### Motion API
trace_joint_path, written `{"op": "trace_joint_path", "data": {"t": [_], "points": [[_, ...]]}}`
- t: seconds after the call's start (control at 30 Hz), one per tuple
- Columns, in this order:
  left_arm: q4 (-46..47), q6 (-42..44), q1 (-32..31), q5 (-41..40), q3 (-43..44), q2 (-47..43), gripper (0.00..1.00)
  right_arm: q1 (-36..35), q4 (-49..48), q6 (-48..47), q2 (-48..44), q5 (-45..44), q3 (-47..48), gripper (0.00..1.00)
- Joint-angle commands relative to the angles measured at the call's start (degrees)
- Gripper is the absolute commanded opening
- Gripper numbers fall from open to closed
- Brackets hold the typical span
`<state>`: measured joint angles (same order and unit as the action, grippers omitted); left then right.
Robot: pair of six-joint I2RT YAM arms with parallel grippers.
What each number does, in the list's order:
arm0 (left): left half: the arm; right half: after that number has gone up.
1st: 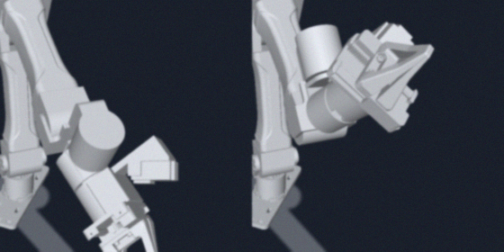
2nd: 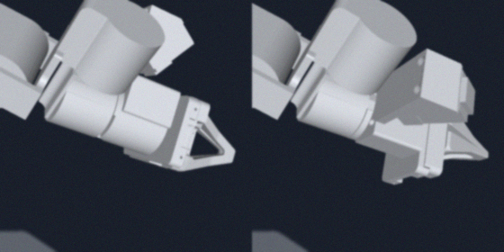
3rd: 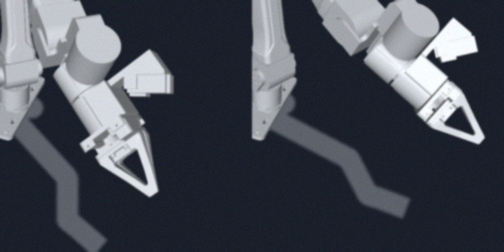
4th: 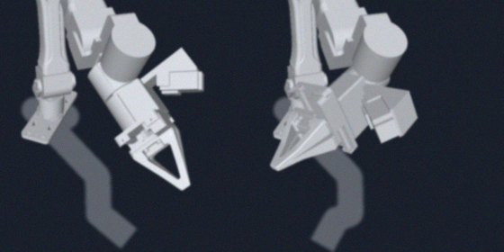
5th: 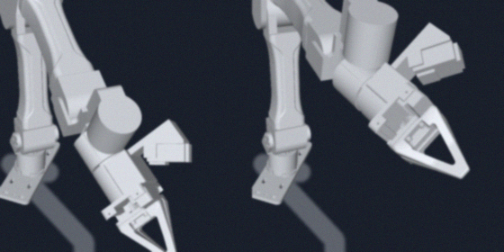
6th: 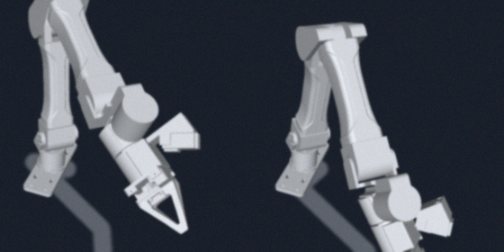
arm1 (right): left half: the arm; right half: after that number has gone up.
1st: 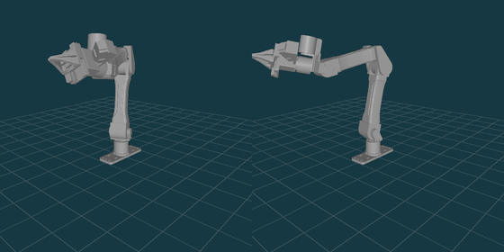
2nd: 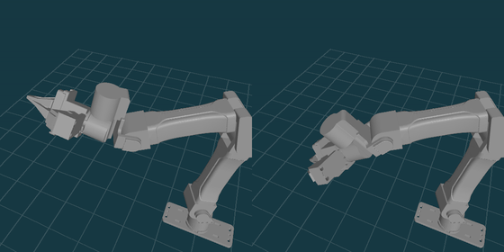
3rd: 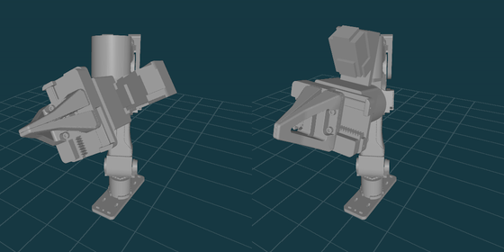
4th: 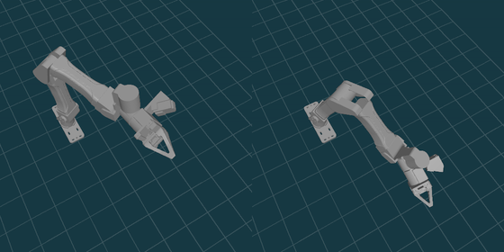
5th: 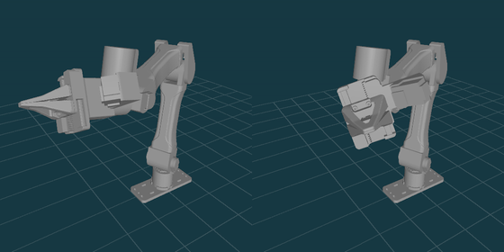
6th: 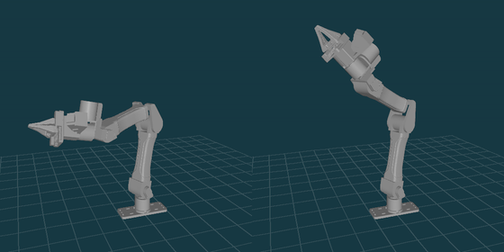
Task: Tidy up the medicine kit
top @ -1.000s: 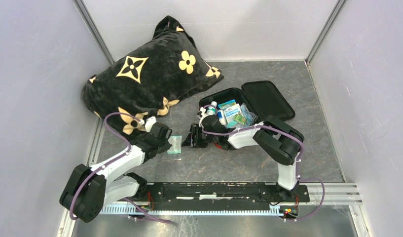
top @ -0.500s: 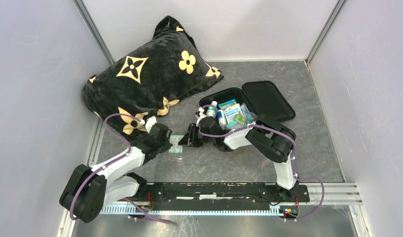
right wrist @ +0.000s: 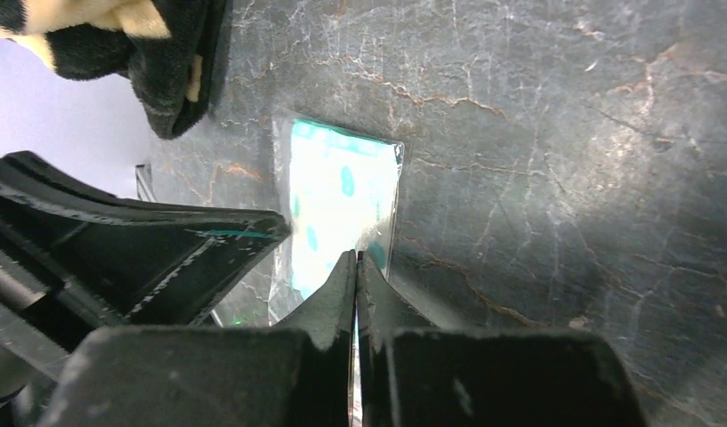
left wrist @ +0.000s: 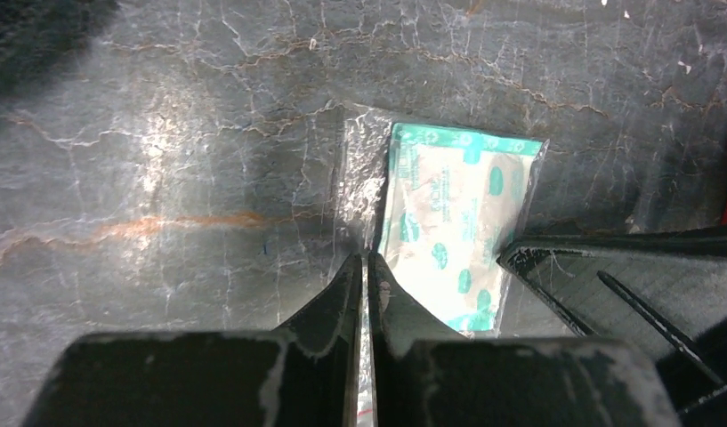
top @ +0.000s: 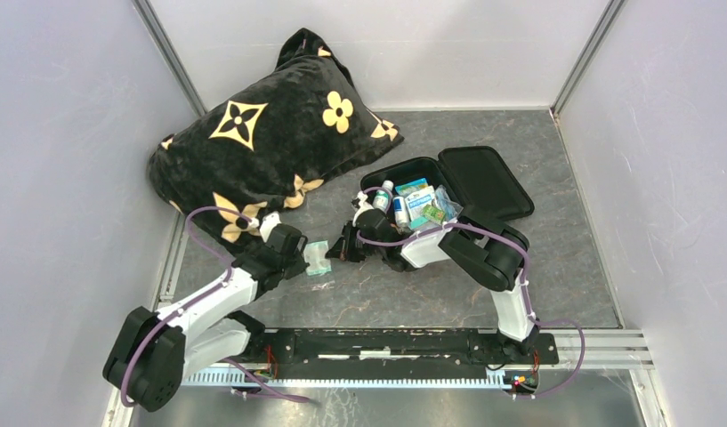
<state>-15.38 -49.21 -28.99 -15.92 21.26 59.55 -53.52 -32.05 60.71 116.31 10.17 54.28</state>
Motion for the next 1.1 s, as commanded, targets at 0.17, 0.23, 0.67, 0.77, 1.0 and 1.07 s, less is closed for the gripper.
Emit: {"op": "trace_joint_path", "data": {"t": [0.17,0.23,0.67,0.77,1.0,1.07], "points": [[-7.05,1.12,-0.01,-2.51,5.42,-6.48,0.28,0.24,17.00,-15.36,-6.27,-8.55,4.60,0.08],[-6.61,0.40,-0.01,-1.94,4.26,-6.44,0.30,-0.75,21.01,-18.13,-7.42,-9.80,5.70,0.21],[5.33,0.73,-0.01,6.93,-2.23,1.07,0.18,-6.29,39.14,-27.68,-5.07,-15.80,14.29,0.61],[7.55,1.48,-0.01,8.59,-2.70,3.82,0.07,-7.43,41.75,-28.70,-3.97,-16.37,15.42,0.62],[4.91,0.79,-0.01,6.67,-2.83,-0.77,0.02,-7.37,42.74,-28.46,-1.04,-19.68,14.92,0.42],[3.31,0.83,-0.02,5.72,-2.28,-2.88,0.02,-6.93,42.63,-28.34,-0.93,-20.36,14.58,0.30]]}}
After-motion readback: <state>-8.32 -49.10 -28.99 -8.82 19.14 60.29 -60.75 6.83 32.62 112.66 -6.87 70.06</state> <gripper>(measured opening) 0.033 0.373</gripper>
